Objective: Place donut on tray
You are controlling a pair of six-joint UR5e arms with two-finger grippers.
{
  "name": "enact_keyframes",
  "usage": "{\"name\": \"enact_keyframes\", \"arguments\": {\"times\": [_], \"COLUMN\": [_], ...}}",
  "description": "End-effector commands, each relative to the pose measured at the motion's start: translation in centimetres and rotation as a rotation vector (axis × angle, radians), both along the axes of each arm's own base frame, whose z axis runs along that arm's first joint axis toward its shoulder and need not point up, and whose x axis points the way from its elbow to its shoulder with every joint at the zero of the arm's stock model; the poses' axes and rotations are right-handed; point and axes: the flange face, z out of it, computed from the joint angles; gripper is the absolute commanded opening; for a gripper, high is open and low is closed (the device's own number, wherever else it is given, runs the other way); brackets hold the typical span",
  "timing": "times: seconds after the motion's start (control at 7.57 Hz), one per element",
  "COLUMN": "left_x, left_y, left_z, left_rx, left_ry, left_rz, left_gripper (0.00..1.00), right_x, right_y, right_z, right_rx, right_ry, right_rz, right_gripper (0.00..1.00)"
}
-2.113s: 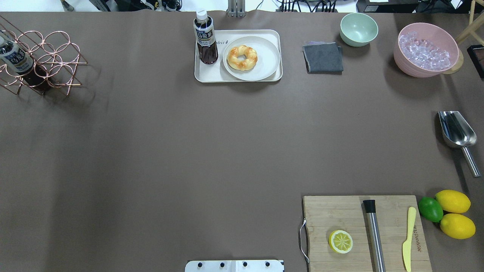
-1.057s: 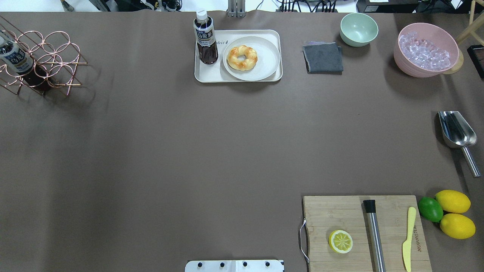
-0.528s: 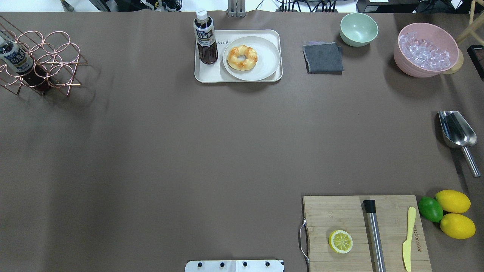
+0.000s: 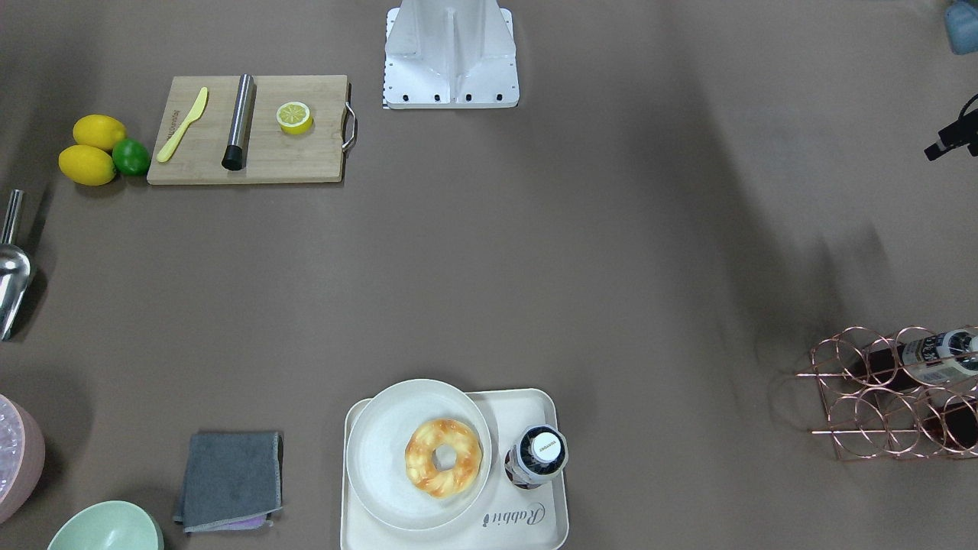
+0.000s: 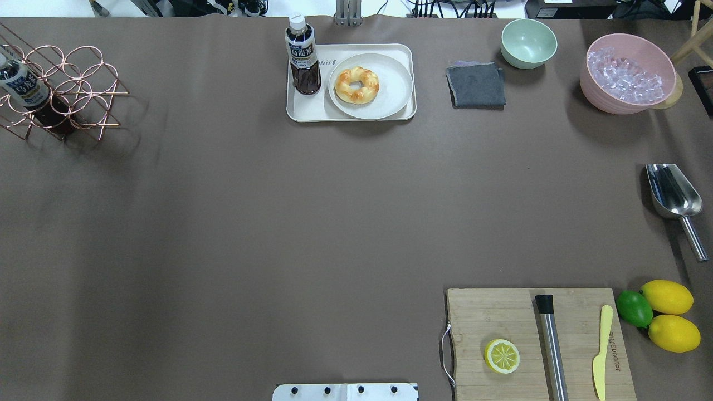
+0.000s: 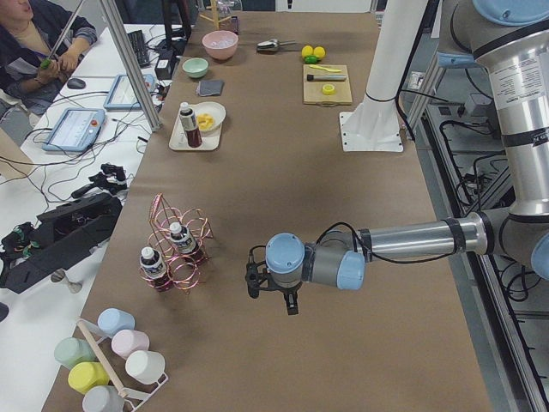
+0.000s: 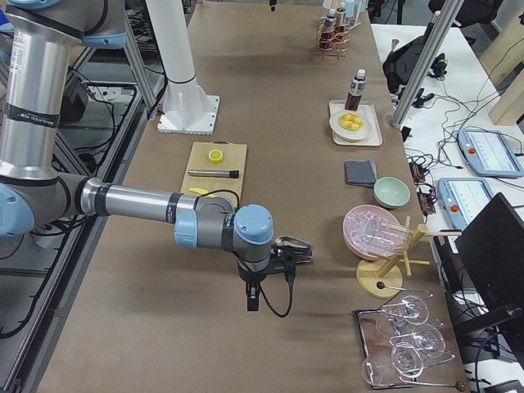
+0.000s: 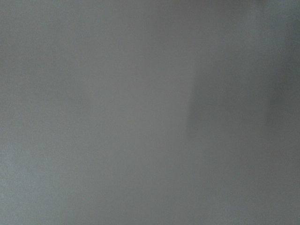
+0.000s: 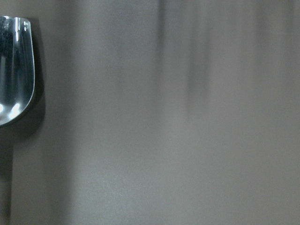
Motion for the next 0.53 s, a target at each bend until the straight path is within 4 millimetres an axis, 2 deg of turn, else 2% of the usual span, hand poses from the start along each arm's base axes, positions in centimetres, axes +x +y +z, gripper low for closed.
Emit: {"name": "enact_keyframes", "arguments": {"times": [0.0,0.4], "left_x": [0.03,0.03], "left_y": [-0.02,-0.02], "left_z": [-0.02,-0.02], "left_rx": [0.002,0.002], "left_ry": [0.0,0.0], "left_rz": [0.001,0.001], "left_gripper": [0.98,0.98], "right_x": [-0.06,-0.05], "right_y": [-0.01,0.1], "right_z": [0.03,0.13], "right_rx": [-0.002,-0.005], "right_ry": [0.0,-0.007], "right_rz": [0.0,0.001], "right_gripper": [1.0,1.0]}}
